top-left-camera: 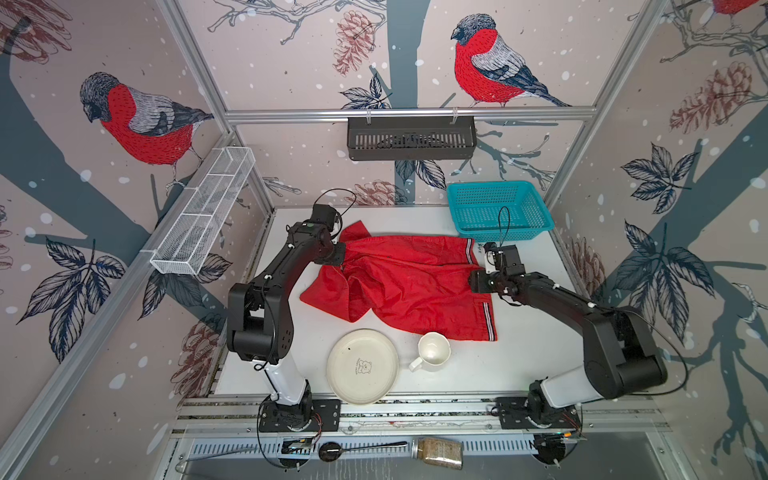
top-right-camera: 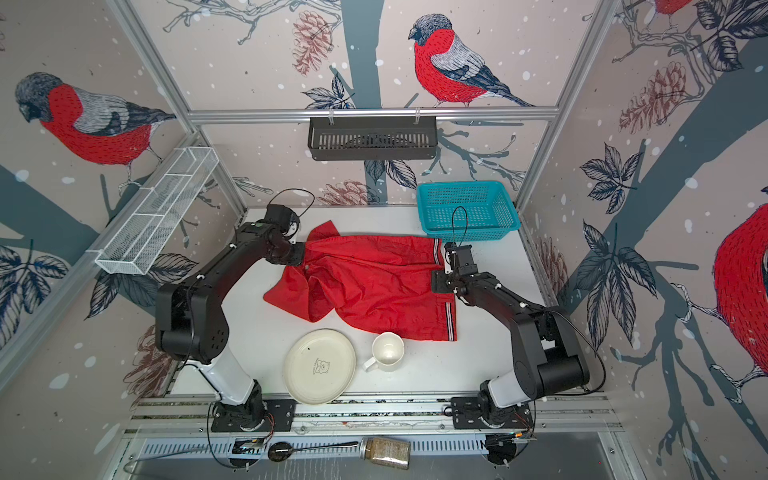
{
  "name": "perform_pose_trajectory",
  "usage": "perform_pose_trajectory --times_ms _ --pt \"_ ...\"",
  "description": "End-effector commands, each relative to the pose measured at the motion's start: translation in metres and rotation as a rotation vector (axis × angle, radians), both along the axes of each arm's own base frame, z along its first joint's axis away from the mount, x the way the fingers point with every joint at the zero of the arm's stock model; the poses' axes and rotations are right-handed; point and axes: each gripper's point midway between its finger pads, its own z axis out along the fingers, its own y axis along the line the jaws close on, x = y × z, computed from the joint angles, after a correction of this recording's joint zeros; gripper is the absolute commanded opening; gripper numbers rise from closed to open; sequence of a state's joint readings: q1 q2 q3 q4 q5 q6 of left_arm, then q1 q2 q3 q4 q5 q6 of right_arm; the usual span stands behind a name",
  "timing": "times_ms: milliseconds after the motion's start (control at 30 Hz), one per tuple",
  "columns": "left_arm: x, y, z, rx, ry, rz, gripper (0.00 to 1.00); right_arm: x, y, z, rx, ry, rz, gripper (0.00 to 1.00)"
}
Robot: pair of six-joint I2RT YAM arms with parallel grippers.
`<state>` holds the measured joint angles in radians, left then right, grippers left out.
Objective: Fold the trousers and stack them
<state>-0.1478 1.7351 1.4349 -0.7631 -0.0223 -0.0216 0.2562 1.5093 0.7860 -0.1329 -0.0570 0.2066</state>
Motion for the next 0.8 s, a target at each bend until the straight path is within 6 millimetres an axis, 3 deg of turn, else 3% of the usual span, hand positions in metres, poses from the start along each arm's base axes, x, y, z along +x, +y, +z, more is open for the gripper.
perform_pose_trajectory --times_ms 0,167,267,467,767 --pt "-0.003 0.003 0.012 -0.004 -0.022 -0.007 0.47 0.002 0.002 -0.010 0.011 0.008 -0.002 0.88" --pt "-0.020 0.000 0.012 -0.044 -0.007 -0.002 0.54 0.004 0.003 -0.027 0.022 0.043 -0.007 0.91" --pt "-0.030 -0.002 0.021 -0.073 -0.025 0.001 0.56 0.002 0.008 -0.035 0.039 0.066 0.009 0.87" --pt "-0.055 0.003 0.028 -0.078 -0.032 0.035 0.59 -0.010 0.016 -0.048 0.042 0.108 0.029 0.63" --pt "-0.079 -0.006 0.040 -0.164 -0.087 0.030 0.65 -0.015 0.031 -0.045 0.084 0.097 0.035 0.17"
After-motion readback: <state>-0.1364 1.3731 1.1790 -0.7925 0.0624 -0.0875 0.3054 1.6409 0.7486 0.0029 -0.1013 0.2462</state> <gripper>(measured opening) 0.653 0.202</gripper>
